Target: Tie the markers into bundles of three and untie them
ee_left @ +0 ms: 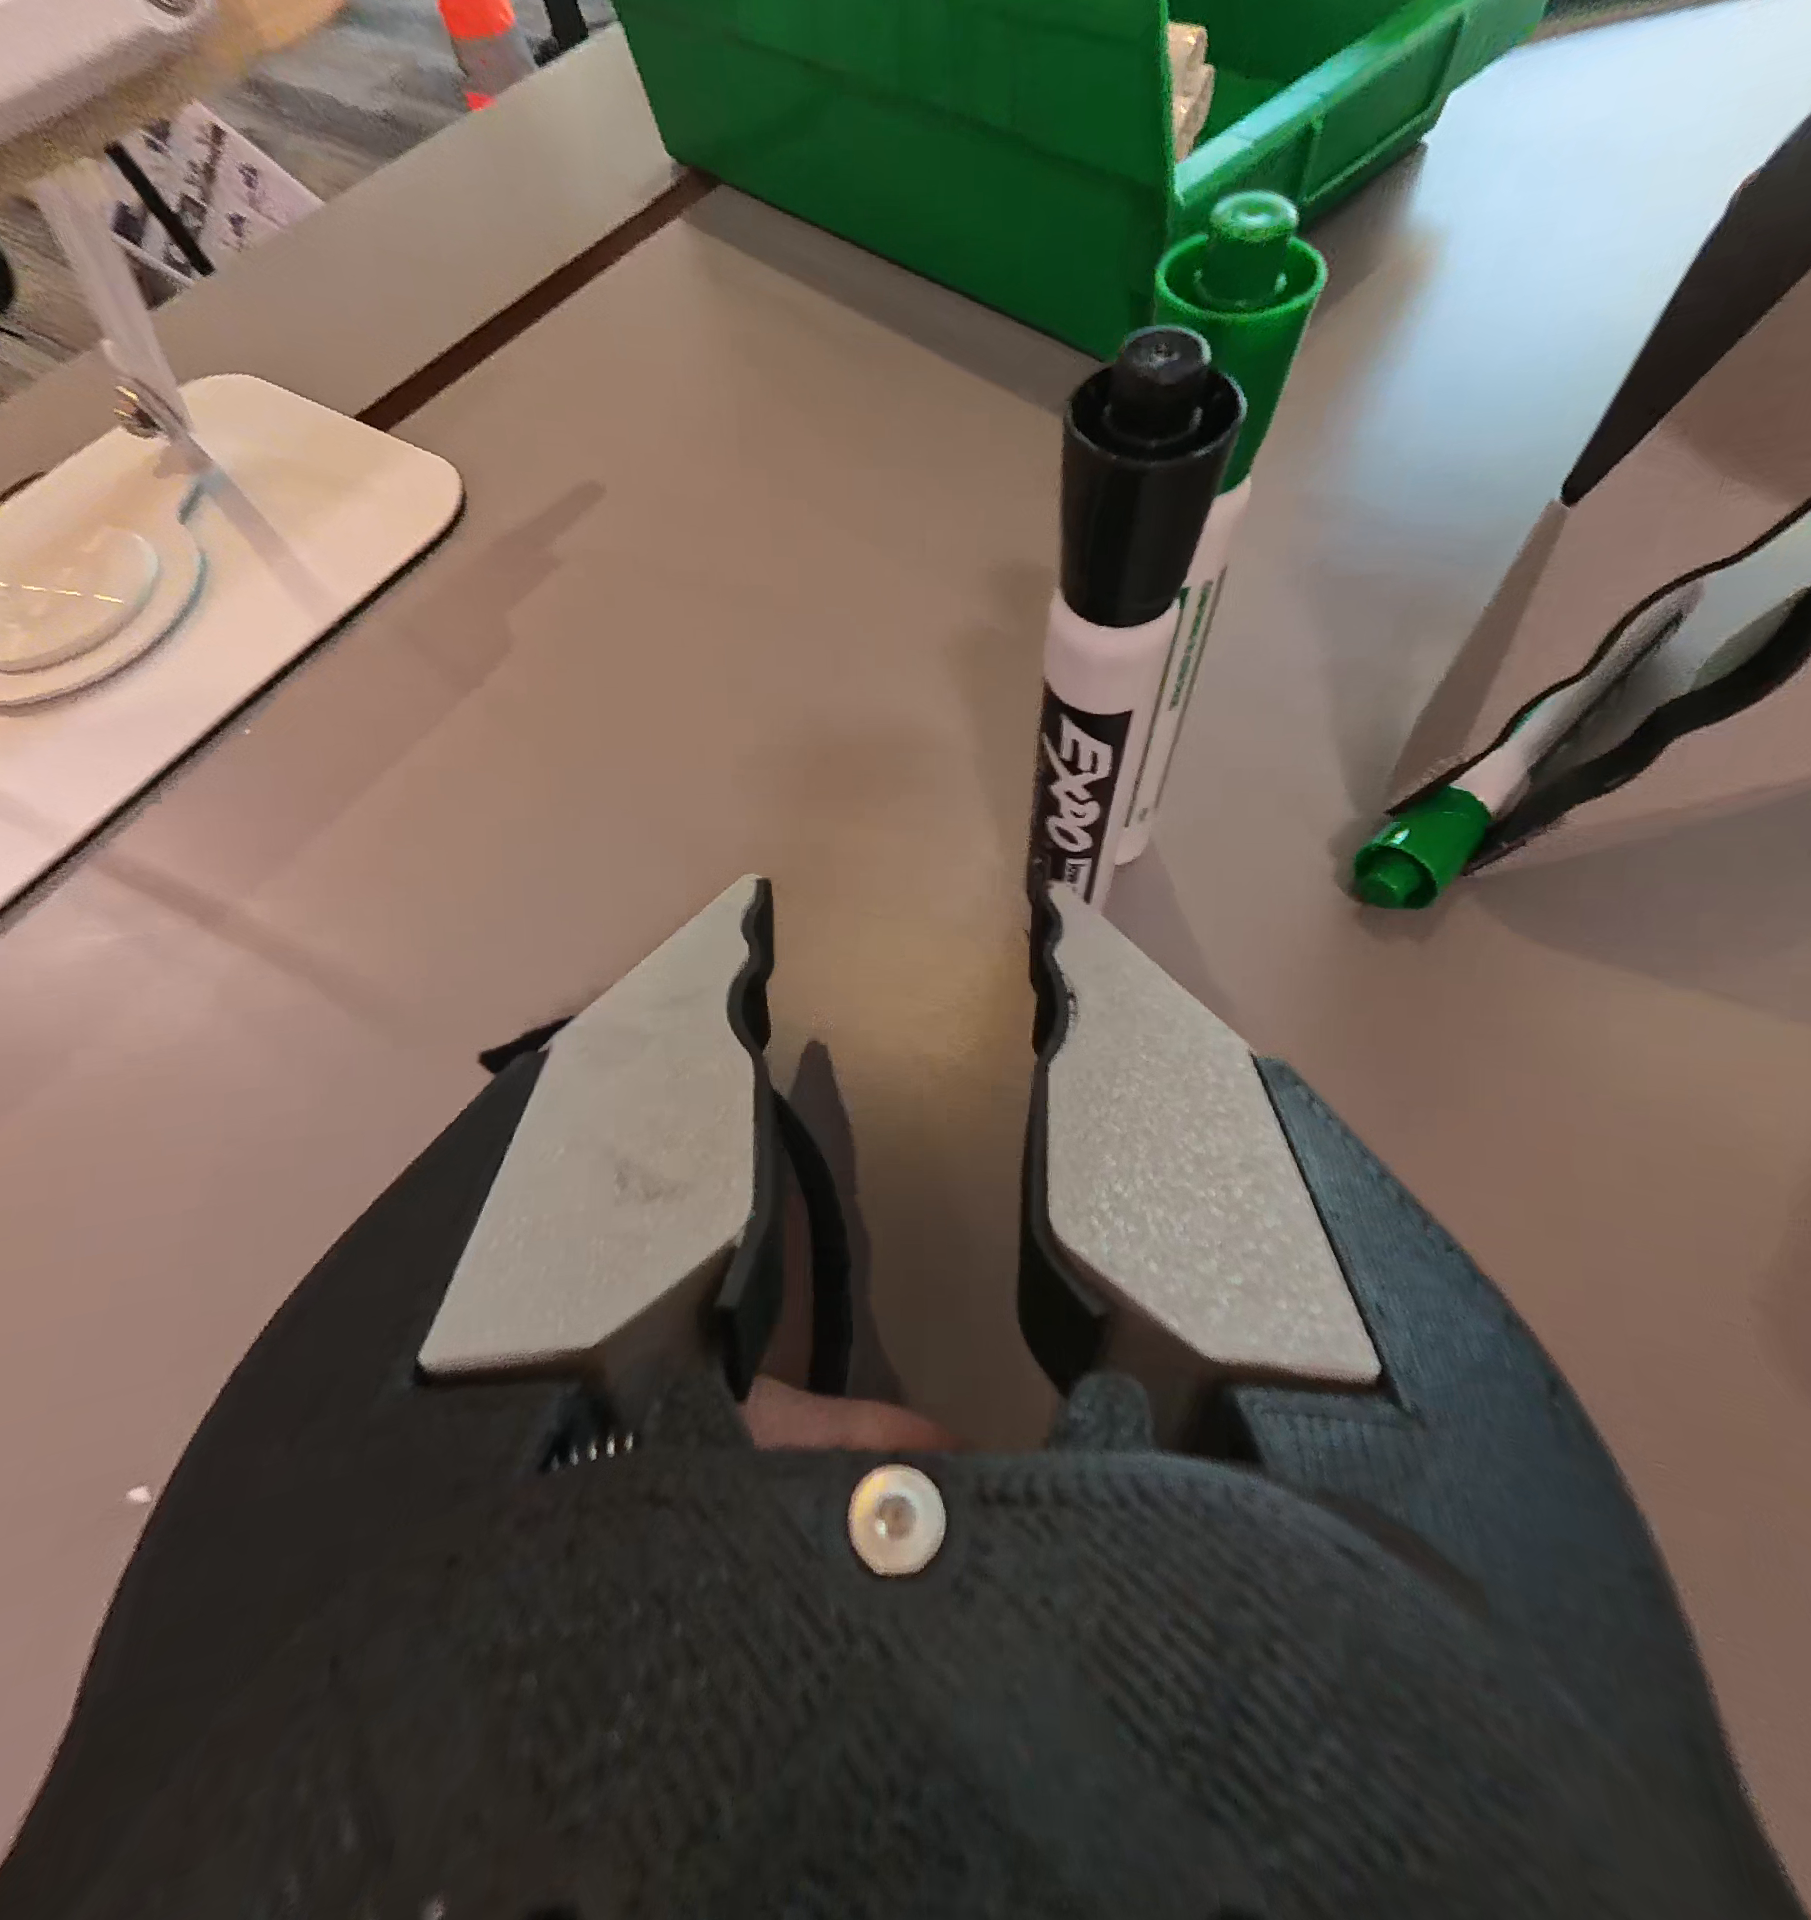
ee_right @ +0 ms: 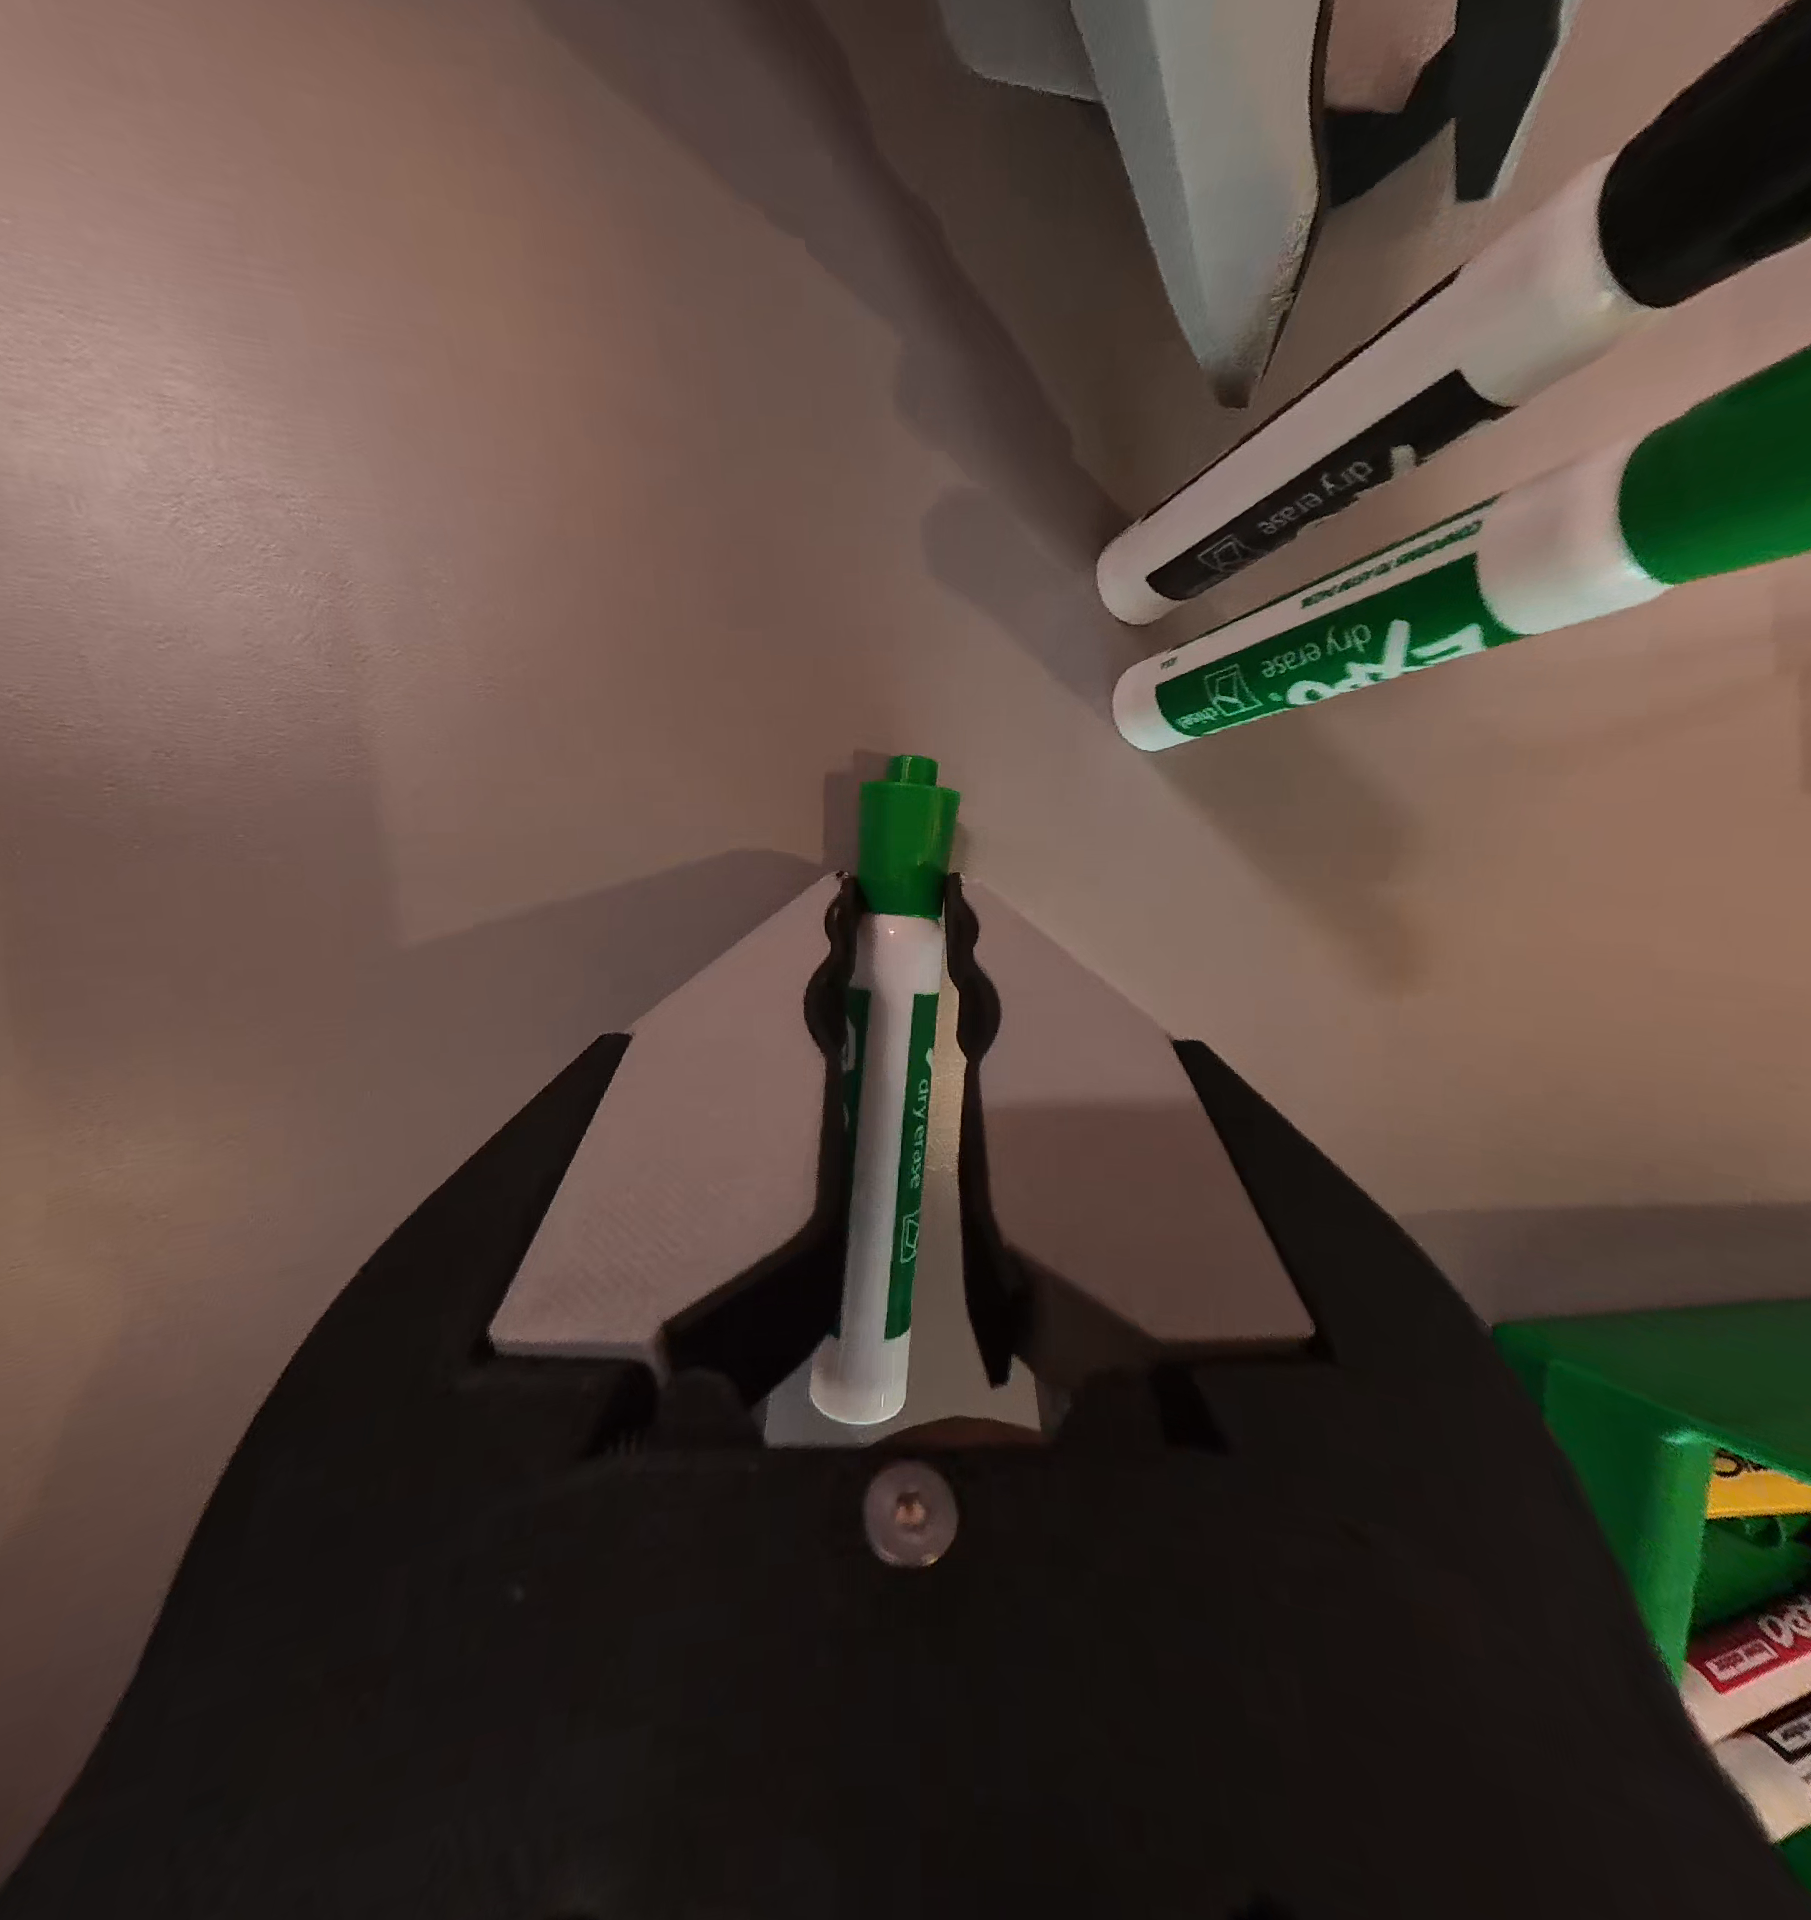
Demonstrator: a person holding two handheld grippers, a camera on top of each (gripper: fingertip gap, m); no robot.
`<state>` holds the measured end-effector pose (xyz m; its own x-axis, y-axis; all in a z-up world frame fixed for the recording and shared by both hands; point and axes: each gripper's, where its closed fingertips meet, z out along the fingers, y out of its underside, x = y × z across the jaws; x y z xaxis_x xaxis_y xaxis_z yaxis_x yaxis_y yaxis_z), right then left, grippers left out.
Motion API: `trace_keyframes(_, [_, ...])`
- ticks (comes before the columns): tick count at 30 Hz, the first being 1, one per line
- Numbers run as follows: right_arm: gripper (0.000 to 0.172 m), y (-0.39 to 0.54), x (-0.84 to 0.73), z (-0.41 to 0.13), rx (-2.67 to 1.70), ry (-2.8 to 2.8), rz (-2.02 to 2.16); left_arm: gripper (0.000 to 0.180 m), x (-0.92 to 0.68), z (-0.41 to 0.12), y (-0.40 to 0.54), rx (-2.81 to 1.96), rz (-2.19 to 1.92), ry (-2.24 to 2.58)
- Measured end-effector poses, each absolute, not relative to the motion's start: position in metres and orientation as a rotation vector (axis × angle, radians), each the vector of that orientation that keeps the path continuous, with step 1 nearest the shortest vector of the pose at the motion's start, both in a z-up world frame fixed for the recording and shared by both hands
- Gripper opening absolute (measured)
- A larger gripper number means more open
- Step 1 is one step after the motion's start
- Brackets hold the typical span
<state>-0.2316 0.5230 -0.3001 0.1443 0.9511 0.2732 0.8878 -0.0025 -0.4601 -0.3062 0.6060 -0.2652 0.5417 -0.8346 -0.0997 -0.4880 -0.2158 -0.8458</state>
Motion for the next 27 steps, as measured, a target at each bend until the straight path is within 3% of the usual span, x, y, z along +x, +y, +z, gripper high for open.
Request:
trace_keyframes(17, [0.013,0.55,-0.26,-0.194,-1.561,-1.156,0.826,0.046,-0.34,-0.234,0.639,-1.812,-0.292,0.82])
trace_keyframes(27, [0.013,0.546,-0.282,-0.207,-1.498,-1.199,0.816,0.046,-0.332,-0.241,0.634,-1.823,-0.295,0.871])
